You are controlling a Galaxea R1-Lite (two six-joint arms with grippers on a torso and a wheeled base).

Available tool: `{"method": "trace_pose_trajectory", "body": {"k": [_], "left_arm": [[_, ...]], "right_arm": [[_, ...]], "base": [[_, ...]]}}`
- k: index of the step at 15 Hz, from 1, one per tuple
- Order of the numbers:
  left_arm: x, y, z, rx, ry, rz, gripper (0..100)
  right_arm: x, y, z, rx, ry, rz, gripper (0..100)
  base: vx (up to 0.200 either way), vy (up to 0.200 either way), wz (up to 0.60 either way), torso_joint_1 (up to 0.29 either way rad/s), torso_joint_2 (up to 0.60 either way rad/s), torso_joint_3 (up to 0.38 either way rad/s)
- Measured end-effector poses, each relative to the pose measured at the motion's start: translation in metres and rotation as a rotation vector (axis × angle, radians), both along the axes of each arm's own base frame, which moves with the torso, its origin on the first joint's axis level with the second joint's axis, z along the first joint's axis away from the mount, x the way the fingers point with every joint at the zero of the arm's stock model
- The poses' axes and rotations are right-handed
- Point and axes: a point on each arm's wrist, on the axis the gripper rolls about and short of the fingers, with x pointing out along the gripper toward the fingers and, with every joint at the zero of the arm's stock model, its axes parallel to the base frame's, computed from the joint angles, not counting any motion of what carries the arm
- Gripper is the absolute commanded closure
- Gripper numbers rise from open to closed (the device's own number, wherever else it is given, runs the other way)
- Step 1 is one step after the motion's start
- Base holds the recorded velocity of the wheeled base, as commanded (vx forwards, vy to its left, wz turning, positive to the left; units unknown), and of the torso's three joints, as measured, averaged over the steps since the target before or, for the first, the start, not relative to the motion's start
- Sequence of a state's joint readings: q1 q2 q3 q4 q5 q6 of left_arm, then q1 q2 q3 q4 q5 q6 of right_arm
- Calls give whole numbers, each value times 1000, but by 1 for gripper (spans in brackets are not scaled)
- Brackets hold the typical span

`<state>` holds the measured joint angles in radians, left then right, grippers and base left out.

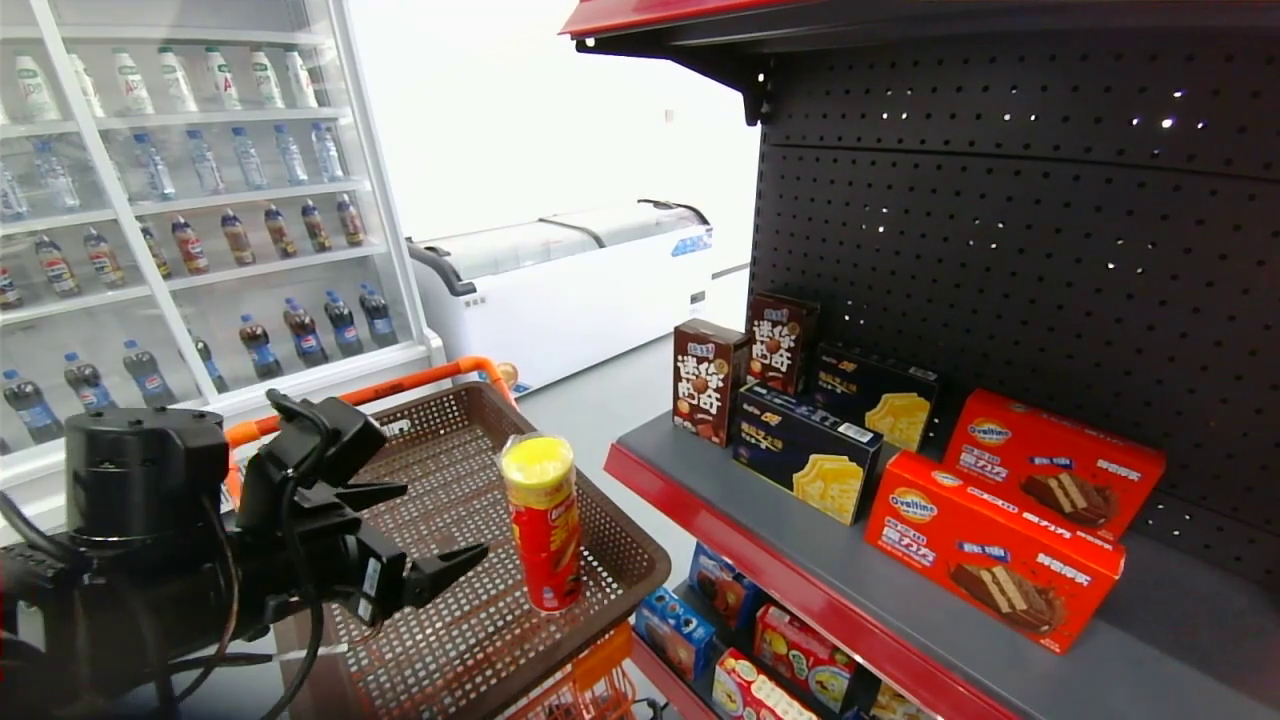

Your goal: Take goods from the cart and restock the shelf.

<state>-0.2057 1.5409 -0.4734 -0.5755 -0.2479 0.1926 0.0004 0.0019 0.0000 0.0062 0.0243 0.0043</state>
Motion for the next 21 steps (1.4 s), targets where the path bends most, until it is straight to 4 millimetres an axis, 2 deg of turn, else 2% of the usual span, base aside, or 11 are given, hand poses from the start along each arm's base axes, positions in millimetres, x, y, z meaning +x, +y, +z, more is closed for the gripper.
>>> {"method": "trace_pose_trajectory", "body": {"k": [10,15,21], "left_arm": [[58,-16,-58,12,84,-10,0],[86,-36,-73,20,74,-50,0],[106,-58,-80,53,50,-40,0]], "right_arm": [[0,0,0,0,0,0,0],[0,0,0,0,0,0,0],[0,0,0,0,0,0,0]], "base": [[0,0,0,0,0,0],[0,0,0,0,0,0],[0,0,0,0,0,0]]}}
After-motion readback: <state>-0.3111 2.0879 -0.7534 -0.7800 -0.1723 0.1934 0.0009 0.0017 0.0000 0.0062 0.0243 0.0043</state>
